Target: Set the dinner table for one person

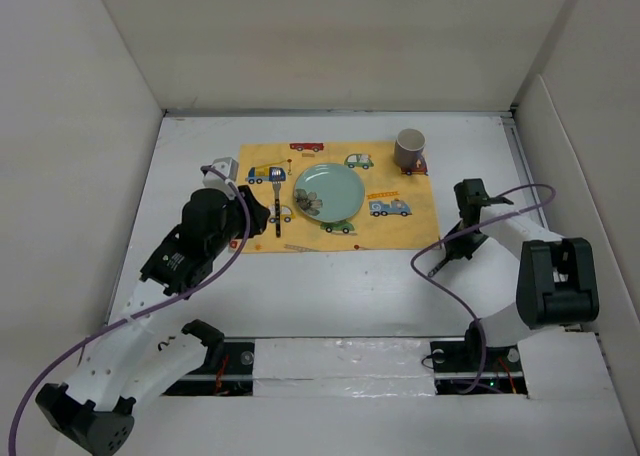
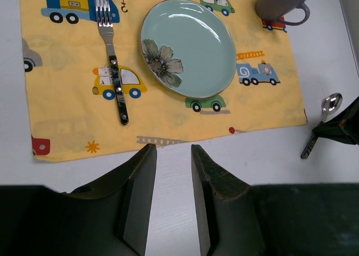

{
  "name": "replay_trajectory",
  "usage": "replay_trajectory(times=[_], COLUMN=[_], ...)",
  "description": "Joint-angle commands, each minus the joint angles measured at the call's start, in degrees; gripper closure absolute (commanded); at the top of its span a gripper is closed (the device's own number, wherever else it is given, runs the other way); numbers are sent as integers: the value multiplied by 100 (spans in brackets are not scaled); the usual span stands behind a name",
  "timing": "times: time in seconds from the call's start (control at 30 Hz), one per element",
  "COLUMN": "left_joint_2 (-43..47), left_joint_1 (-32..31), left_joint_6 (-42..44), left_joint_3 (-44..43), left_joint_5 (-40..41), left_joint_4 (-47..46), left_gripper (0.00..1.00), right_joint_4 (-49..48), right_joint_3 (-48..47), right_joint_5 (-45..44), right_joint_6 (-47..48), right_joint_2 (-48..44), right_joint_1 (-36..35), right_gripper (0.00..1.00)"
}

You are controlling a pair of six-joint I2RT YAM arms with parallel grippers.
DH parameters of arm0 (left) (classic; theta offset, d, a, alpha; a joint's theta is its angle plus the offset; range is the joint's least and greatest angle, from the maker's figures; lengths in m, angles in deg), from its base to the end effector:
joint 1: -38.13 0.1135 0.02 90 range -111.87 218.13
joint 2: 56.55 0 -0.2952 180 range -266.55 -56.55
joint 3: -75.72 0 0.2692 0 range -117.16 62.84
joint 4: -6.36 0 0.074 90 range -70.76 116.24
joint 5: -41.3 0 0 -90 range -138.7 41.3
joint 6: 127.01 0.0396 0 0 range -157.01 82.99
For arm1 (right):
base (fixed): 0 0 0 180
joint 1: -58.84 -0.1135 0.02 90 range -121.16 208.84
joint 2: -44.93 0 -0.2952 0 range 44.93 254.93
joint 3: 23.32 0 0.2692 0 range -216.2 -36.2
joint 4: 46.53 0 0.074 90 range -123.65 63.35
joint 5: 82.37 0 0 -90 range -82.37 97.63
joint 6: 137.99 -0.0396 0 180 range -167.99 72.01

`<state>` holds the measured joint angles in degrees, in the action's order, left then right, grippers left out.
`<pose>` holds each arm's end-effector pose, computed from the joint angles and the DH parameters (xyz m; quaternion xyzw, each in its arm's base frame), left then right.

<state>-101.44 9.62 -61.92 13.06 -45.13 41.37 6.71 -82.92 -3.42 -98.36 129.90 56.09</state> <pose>0.1555 -0.0817 0.3704 0.0068 0.8049 -0.2441 0.5409 0.2597 0.0049 0.1816 0.4086 0.9023 -0.0415 0.1312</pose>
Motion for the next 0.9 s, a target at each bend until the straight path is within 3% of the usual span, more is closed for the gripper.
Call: replay_trajectory(times=[0.0,0.1,0.27,0.5,0.73,0.87], left_joint_2=[41,6,-240,-784,-1048,-1058], left_joint_1=[-32,-32,-32,-32,-32,-32], left_joint_6=[65,47,12,-40,-128,-155], left_joint_3=[117,118,21,-234,-331,-348], left_joint_5=[38,29,-14,-129,-226,-173], left_joint_4=[-332,-359,-446,-631,-824,-851], left_gripper=[72,72,72,71,71,71], right_joint_4=[428,587,149,323,481,587], right_joint_3=[-407,-916,-2331,-3982,-5054,-5251], right_joint_5=[-502,-837,-277,708,1052,1061], right_joint_6=[176,438,1423,2557,2918,2989], right_joint_2=[12,-592,-711,1002,2662,3077], right_joint_1=[-42,-270,-955,-1913,-1914,-1914], right_gripper=[100,100,100,100,100,100])
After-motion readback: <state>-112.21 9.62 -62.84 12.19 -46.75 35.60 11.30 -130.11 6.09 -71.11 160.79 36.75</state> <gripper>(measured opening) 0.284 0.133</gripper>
